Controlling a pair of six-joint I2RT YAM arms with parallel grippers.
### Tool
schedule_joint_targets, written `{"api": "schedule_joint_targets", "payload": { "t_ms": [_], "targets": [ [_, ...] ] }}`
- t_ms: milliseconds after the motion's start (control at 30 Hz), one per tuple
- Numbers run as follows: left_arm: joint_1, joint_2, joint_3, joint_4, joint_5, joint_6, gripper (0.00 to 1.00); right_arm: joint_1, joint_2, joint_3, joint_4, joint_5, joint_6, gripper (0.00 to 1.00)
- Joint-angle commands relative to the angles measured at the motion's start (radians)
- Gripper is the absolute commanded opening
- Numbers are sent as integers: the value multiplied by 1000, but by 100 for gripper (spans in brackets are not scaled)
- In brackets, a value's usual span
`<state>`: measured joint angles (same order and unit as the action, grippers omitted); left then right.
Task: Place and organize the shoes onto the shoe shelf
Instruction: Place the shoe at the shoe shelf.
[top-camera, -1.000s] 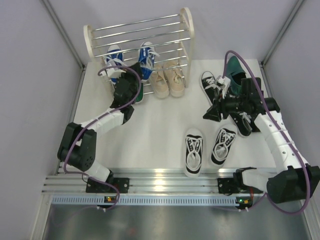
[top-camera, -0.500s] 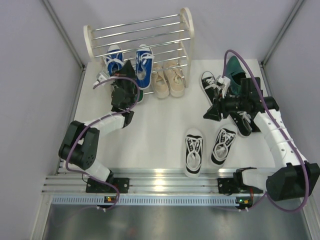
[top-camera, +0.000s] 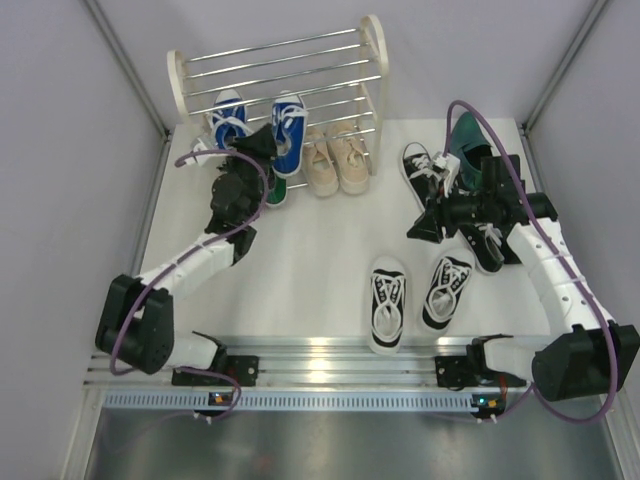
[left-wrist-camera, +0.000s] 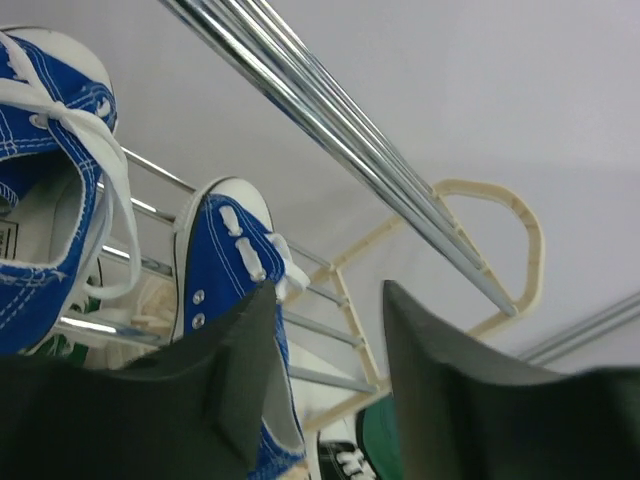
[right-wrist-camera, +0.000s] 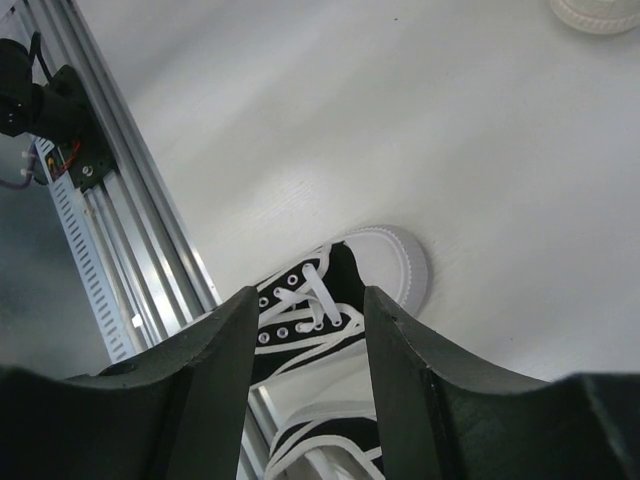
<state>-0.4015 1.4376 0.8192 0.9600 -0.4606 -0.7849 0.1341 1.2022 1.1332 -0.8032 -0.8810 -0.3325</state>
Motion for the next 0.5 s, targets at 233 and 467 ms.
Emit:
{"api": "schedule_joint_targets", "payload": {
  "t_ms": [233,467],
  "targets": [
    [9,-191,337,-1119,181,67,73,-14,-26,37,15,-7,-22,47],
    [7,-145,478,-1357,277,283,92,-14,-35,27,22,-12,-19,48]
  ]
}}
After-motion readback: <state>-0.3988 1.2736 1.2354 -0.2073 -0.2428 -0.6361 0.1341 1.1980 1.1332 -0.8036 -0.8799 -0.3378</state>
